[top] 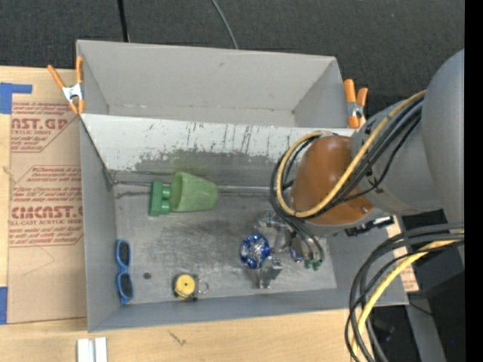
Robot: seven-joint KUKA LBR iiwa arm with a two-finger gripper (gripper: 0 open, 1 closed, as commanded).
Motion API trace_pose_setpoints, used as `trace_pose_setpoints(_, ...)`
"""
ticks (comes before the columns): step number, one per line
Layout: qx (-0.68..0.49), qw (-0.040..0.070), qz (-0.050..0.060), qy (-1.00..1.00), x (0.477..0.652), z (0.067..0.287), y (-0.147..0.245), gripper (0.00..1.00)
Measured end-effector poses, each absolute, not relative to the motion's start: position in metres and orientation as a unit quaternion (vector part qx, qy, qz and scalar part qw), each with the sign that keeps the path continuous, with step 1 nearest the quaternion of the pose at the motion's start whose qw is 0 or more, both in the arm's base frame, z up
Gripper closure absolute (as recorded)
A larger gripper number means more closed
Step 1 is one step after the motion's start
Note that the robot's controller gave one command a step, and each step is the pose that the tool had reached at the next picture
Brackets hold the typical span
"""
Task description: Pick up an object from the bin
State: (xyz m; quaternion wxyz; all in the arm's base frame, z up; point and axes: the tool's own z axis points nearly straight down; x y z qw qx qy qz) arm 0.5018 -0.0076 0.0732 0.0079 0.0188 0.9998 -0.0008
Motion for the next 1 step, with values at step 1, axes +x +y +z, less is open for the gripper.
trace_pose_setpoints(1,0.018,0.007,0.0,1.0,0.5023,0.074,-0.0077,1.0)
